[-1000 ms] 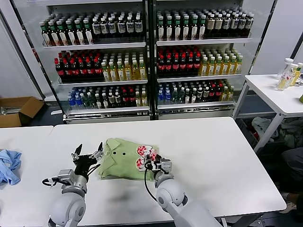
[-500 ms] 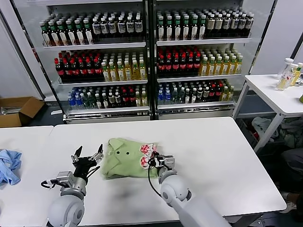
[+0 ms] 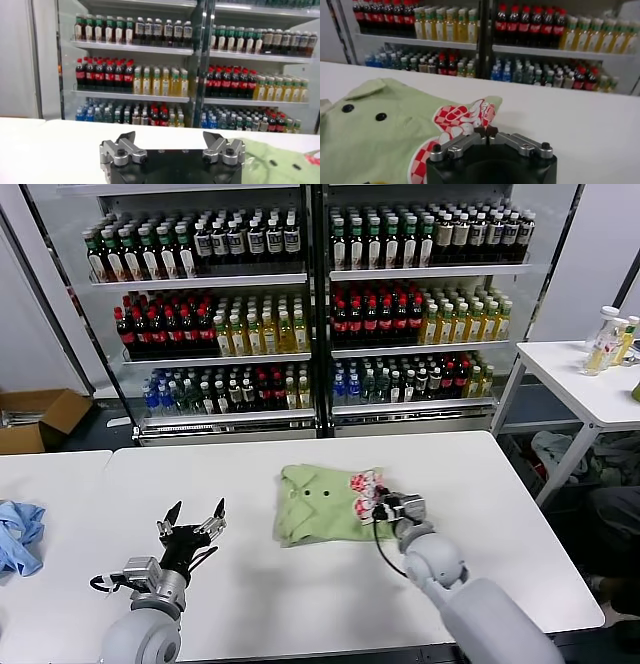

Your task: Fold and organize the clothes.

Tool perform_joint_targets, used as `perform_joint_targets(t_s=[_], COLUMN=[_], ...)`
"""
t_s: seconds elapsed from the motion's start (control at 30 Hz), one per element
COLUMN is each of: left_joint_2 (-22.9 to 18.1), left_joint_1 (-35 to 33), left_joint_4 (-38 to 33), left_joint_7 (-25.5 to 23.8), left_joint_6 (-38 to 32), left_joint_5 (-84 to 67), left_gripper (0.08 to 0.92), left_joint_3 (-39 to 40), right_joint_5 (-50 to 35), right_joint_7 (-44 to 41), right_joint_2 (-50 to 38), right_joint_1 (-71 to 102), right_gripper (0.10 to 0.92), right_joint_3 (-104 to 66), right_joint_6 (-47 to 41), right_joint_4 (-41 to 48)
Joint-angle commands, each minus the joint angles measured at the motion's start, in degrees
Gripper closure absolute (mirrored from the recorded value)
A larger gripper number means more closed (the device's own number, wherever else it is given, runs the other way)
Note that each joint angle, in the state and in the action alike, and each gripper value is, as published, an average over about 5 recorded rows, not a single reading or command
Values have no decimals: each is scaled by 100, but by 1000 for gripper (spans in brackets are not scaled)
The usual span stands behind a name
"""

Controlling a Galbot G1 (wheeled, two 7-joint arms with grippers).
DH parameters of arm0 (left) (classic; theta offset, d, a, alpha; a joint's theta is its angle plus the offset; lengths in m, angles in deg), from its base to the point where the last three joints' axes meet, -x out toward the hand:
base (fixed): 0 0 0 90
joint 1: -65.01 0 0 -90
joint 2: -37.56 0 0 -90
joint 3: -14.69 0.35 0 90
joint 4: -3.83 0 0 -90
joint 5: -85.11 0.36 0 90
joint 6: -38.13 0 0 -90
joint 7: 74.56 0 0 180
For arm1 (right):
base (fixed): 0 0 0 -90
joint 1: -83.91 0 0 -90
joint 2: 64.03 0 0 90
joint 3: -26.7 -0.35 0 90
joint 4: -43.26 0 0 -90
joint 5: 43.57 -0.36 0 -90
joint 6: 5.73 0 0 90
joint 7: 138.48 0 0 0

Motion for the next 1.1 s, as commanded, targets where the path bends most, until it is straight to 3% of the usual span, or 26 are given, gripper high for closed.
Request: perform_joint_targets(t_s=[0.03, 0.27, 0.43, 0.77, 1.1], left_joint_2=[-34, -61, -76, -165, -140], left_joint_1=[-263, -569, -791, -1131, -1336], left_joint_4=[-280, -618, -899, -1347, -1532], left_joint_7=[-25, -103, -188, -372, -536], left_joint_6=[19, 23, 56, 76, 56], left_joint_5=[162, 263, 279, 304, 315], left_gripper=[177, 177, 177, 177, 177], left_joint_3=[69, 122, 148, 167, 40], right_joint_5=[1262, 1230, 1085, 1210, 1326], right_joint_7=[-683, -588, -1050, -1214, -1189], right_joint_2=[-608, -534, -461, -50, 36], right_joint_1=[1113, 2653, 3721, 4806, 4821], right_gripper=[858, 652, 514, 235, 202], right_joint_3=[-968, -1987, -2849, -3499, -3501], right_joint_6=[1011, 1495, 1616, 1727, 1694], right_joint_4=[-875, -2046, -2783, -3331, -3411])
